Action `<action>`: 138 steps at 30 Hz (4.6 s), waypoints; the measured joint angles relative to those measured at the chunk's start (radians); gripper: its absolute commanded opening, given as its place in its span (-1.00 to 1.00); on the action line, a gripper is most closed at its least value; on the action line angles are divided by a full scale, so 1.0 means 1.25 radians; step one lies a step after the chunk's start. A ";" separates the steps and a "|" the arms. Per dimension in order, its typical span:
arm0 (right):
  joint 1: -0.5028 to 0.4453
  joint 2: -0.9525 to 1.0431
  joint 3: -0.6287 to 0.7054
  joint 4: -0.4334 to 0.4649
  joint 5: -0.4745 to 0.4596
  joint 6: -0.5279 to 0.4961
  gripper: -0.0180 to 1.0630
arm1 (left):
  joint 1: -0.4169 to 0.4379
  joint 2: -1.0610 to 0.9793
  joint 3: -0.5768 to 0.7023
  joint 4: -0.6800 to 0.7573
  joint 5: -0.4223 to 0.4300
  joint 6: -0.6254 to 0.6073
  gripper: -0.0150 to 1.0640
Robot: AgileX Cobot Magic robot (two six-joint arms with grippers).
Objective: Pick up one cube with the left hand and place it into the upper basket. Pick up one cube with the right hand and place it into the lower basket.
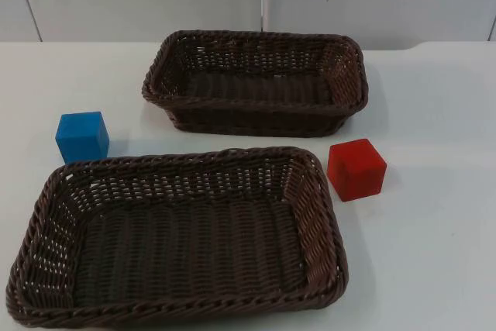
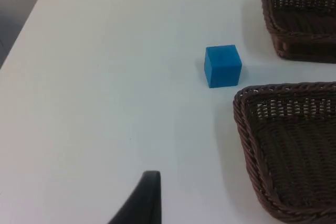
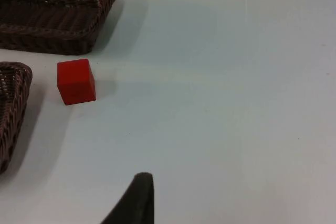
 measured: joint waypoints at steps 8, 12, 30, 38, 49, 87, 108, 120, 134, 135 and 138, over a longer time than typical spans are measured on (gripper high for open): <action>0.000 0.000 0.000 0.000 0.000 0.000 0.97 | 0.000 0.048 0.000 -0.005 0.000 0.000 0.98; 0.000 0.000 0.000 0.000 0.000 0.000 0.97 | 0.000 0.065 0.000 -0.010 0.000 0.000 0.98; 0.000 0.000 0.000 0.000 0.000 0.000 0.97 | 0.000 0.091 -0.012 -0.040 -0.071 0.000 0.98; 0.000 0.000 0.000 0.000 0.000 0.000 0.97 | 0.000 0.196 -0.015 -0.075 -0.111 0.006 0.98; 0.000 0.000 0.000 0.000 0.000 0.000 0.97 | 0.000 0.342 -0.072 -0.123 -0.193 0.066 0.98; 0.000 0.000 0.000 0.000 0.000 0.000 0.97 | 0.000 0.895 -0.393 -0.269 -0.205 0.233 0.97; 0.000 0.000 0.000 0.000 0.000 0.000 0.97 | -0.106 1.213 -0.536 -0.263 -0.273 0.259 0.97; 0.000 0.000 0.000 0.000 0.000 0.000 0.97 | -0.138 1.361 -0.540 -0.166 -0.416 0.139 0.97; 0.000 0.000 0.000 0.000 0.000 0.000 0.97 | -0.139 1.514 -0.582 0.053 -0.483 -0.084 0.97; 0.000 0.000 0.000 0.000 0.000 0.000 0.97 | -0.139 1.525 -0.588 0.066 -0.483 -0.098 0.97; 0.000 0.000 0.000 0.000 0.000 0.000 0.97 | -0.139 1.546 -0.606 0.076 -0.485 -0.110 0.97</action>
